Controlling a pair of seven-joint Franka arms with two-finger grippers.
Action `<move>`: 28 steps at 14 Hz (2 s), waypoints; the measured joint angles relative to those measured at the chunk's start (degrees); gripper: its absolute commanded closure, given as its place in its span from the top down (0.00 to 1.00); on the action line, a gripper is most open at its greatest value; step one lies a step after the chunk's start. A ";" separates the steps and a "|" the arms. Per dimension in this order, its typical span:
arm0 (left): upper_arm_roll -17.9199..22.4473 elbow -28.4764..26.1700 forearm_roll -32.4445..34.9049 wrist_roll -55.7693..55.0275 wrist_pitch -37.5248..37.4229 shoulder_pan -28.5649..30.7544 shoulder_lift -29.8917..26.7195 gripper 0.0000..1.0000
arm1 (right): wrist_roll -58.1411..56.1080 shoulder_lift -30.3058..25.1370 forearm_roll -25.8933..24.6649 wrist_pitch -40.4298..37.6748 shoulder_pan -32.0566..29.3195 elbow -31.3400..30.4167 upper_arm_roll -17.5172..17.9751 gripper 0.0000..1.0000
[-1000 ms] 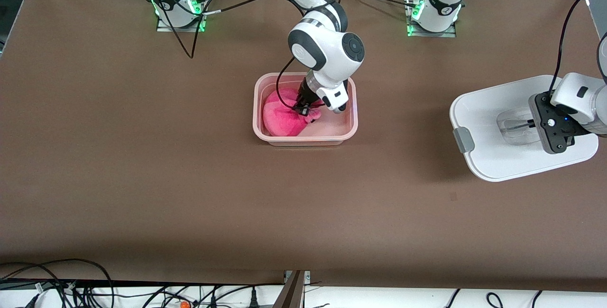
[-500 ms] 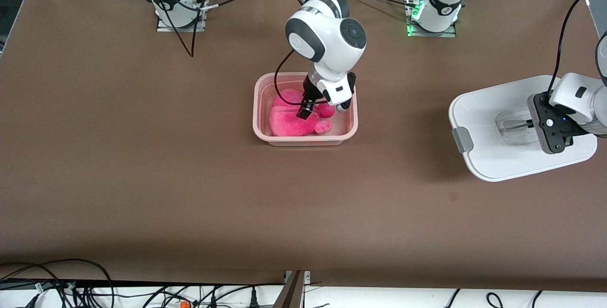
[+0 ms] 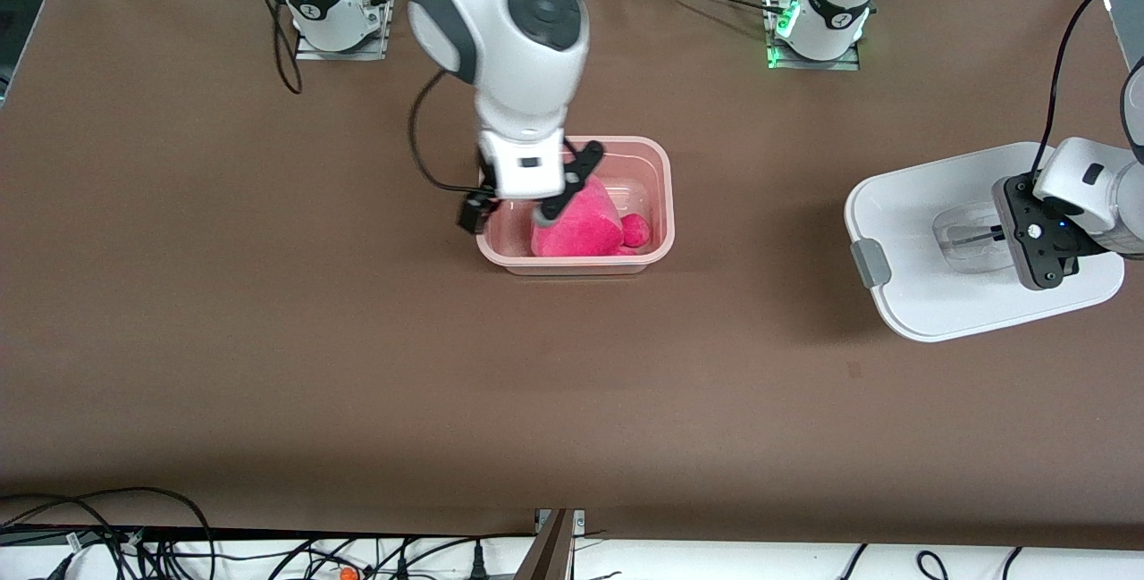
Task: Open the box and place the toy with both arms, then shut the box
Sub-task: 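Lower the toy into the pink box and open the right gripper, then carry the lid onto the box with the left gripper while the right gripper withdraws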
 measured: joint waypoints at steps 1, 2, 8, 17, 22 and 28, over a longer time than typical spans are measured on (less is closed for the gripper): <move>-0.85 0.00 -0.29 0.00 0.00 -0.13 0.01 0.00 | 0.17 -2.19 2.55 -0.61 -1.08 -0.62 -1.49 1.00; -2.00 0.00 -0.55 -0.01 0.00 -0.54 0.03 0.00 | 0.26 -4.74 5.95 -0.97 -2.19 -2.04 -3.46 1.00; -5.23 0.40 -4.45 -6.08 1.76 -14.42 1.05 0.00 | 2.82 -24.83 10.49 -0.87 -9.22 -22.54 -9.84 1.00; -5.49 0.55 -5.31 -24.97 14.58 -38.56 9.95 0.00 | 16.75 -36.55 13.28 -0.07 -23.87 -37.01 -7.00 1.00; -5.45 1.13 -6.69 -27.74 17.18 -40.04 13.25 0.00 | 17.02 -35.48 13.71 3.31 -31.76 -37.13 -3.56 1.00; -5.47 3.40 -6.80 -32.23 17.21 -41.15 15.43 0.00 | 16.95 -35.03 14.20 3.89 -32.93 -36.99 -2.42 1.00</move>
